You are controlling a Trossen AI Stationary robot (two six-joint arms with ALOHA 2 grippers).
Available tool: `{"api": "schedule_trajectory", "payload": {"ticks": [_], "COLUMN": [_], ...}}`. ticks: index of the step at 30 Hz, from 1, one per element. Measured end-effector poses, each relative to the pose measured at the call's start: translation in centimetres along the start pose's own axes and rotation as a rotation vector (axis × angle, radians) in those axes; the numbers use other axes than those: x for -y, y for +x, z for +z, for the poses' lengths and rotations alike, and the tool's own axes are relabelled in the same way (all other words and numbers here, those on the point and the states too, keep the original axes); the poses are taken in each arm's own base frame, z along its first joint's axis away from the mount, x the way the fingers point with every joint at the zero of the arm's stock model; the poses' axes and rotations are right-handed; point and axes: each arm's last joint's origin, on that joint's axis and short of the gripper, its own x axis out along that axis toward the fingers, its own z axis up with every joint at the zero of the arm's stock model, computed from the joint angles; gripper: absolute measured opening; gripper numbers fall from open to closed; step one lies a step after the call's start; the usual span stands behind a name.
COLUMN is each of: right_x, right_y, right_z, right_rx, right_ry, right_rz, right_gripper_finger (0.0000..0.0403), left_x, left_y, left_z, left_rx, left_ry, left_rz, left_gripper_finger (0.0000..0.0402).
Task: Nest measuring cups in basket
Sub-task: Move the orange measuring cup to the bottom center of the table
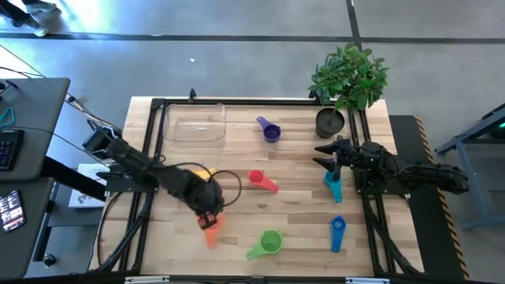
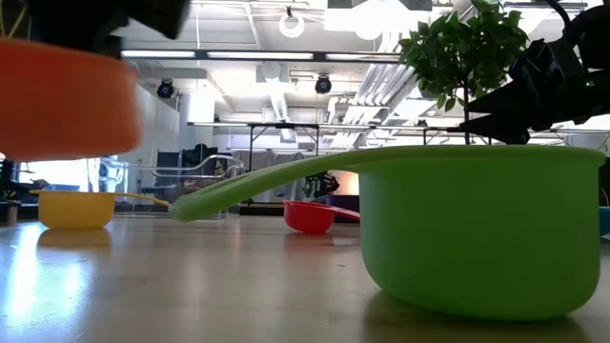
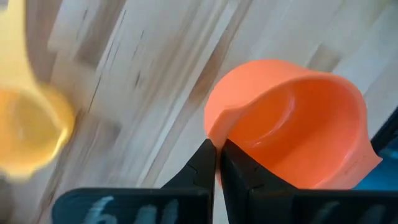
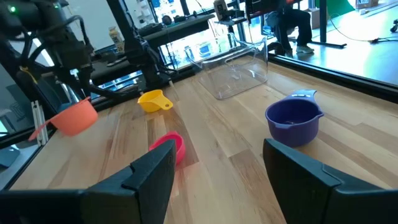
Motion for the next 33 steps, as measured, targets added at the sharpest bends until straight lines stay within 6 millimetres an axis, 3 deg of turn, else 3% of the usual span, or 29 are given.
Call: {"api": "schedule_trajectory", "payload": {"ticks": [12,21,33], "right_x": [0.0,0.0,0.0], "right_y": [0.0,0.0,0.0], "right_z": [0.0,0.0,0.0], "right_rx": [0.000,-0.004,-0.004], "right_ry": [0.000,0.000,0.000], "right_rz": [0.000,-0.001,-0.001], "right_gripper_finger": [0.0234,0.0234,0.0234], "left_x": [-1.8,-1.6,-1.7], "left_y": [1.3,4.9,5.3], "left_z": [4.3,5.0,5.2], "left_rx": [0.085,-0.050,-0.086], "left_ry": [-0.007,0.025,0.013], "left_rz": [-0.017,0.012,-0.010], "left_gripper_finger": [0.0002,0.0003,0.0015]}}
